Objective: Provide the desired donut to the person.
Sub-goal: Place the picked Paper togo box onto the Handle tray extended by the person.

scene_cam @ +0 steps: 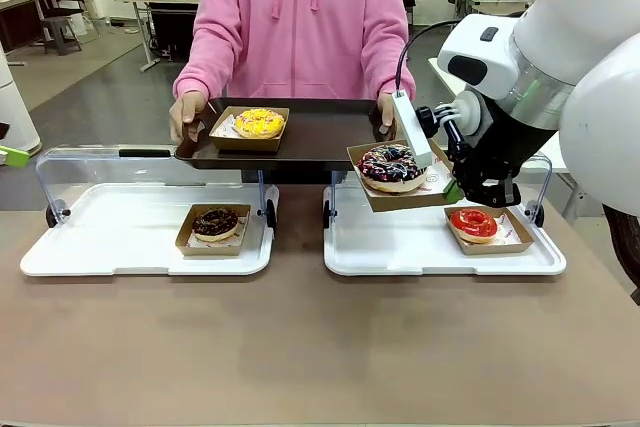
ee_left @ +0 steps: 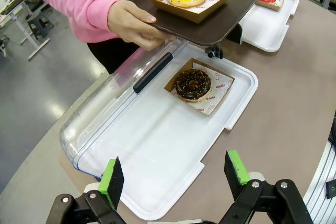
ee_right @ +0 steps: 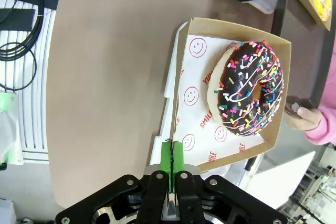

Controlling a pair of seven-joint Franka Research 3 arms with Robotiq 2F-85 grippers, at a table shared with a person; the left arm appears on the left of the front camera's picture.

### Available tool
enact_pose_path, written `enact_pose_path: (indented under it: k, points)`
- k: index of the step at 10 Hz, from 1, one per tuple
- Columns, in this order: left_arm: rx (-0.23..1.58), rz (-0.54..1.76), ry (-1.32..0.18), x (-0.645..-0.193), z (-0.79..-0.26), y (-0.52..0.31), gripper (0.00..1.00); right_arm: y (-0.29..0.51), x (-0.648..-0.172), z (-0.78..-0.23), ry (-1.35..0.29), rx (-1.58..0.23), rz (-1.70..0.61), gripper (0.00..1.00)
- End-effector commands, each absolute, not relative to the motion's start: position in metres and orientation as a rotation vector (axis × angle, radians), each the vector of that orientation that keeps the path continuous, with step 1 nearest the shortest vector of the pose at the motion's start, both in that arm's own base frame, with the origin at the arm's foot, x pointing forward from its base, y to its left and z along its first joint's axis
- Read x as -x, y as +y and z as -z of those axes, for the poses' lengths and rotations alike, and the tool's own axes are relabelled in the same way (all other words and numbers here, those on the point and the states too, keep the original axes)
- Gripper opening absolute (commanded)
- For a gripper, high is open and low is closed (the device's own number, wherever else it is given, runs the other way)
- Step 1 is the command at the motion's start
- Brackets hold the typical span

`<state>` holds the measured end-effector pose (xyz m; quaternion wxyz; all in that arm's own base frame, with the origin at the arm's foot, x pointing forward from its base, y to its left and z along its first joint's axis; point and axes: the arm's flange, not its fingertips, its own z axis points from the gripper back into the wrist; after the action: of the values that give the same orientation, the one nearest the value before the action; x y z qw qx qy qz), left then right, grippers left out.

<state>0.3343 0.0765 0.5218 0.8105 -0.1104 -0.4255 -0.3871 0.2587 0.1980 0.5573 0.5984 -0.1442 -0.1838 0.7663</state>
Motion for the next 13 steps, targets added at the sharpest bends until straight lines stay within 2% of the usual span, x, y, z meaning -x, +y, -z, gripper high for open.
enact_pose_path:
  k: [1,4,6,10,13]
  points:
    - [0.225,0.814,-0.898,-0.331,-0.518,0.073,1.0,0.221,-0.293,-0.58,-0.424,0.334,-1.681,0.01]
    - [0.225,0.814,-0.898,-0.331,-0.518,0.073,1.0,0.269,-0.373,-0.613,-0.46,0.414,-1.572,0.01]
    - [0.225,0.814,-0.898,-0.331,-0.518,0.073,1.0,0.289,-0.427,-0.6,-0.48,0.356,-1.601,0.01]
    - [0.225,0.814,-0.898,-0.331,-0.518,0.073,1.0,0.303,-0.486,-0.559,-0.422,0.314,-1.636,0.01]
    - [0.225,0.814,-0.898,-0.331,-0.518,0.073,1.0,0.303,-0.501,-0.538,-0.416,0.261,-1.658,0.01]
